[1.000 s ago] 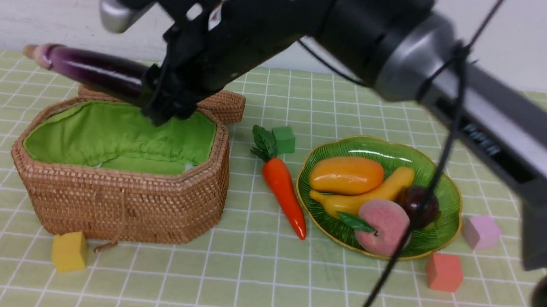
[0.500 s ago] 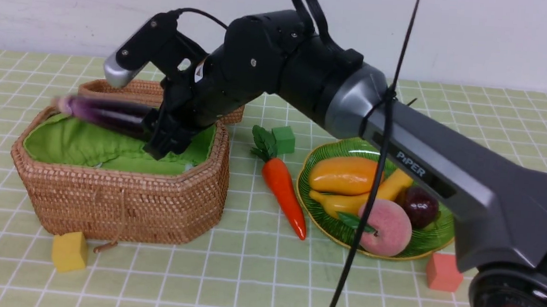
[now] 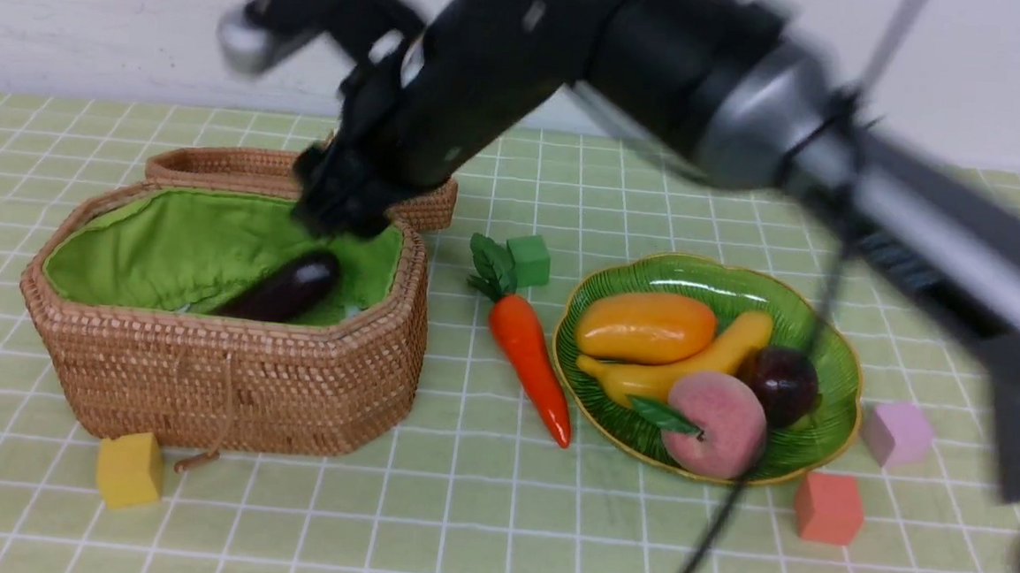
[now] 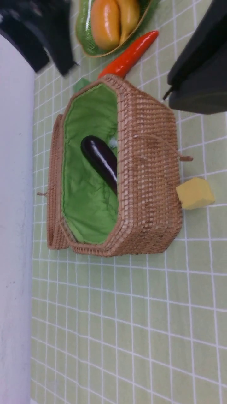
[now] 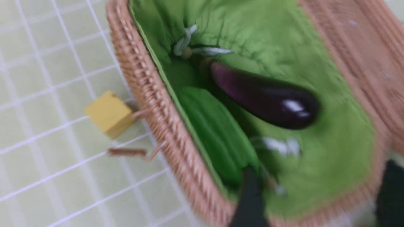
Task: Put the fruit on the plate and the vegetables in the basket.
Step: Use the right arm to grab a carrot and put it into the left basket
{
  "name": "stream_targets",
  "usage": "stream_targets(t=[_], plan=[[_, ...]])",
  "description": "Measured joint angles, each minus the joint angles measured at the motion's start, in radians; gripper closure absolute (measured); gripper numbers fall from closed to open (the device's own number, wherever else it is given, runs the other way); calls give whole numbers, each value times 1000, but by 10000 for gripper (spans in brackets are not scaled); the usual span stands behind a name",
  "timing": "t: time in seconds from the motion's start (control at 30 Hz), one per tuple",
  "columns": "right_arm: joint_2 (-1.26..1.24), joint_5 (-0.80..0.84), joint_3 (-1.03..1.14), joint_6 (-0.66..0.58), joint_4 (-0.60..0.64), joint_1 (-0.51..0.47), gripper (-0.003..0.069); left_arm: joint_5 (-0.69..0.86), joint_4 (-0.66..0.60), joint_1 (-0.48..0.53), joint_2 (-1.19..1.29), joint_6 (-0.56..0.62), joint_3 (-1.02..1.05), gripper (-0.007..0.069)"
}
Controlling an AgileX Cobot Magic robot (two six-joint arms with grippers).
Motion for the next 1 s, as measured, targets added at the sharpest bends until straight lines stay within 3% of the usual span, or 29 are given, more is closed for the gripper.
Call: stream_targets(t=[0.1, 0.23, 0.33, 0.43, 0.57, 0.73, 0.8, 0.87, 0.9, 1.0], plan=[[-80, 153, -3, 109, -101, 0, 417, -32, -71, 0, 0, 61, 0, 610], [-105, 179, 15, 239, -214, -4, 595, -76, -142, 0, 0, 113, 0, 609], [-118, 181, 52, 315, -235, -10, 666, -107, -193, 0, 0, 144, 0, 609], [-149, 180, 142, 410, -237, -18, 676, -122, -228, 0, 0, 176, 0, 609], [-157, 179, 274, 505, -233, -36, 646, -123, -253, 0, 0, 210, 0, 609], [-98, 177, 328, 529, -185, -78, 536, -123, -257, 0, 0, 214, 0, 608], [-44, 145, 334, 498, -139, -117, 414, -123, -258, 0, 0, 214, 0, 606], [-24, 111, 335, 481, -117, -133, 366, -123, -260, 0, 0, 216, 0, 606], [-3, 65, 335, 455, -96, -151, 293, -123, -262, 0, 0, 216, 0, 606], [34, -37, 335, 412, -78, -180, 181, -123, -262, 0, 0, 217, 0, 606]])
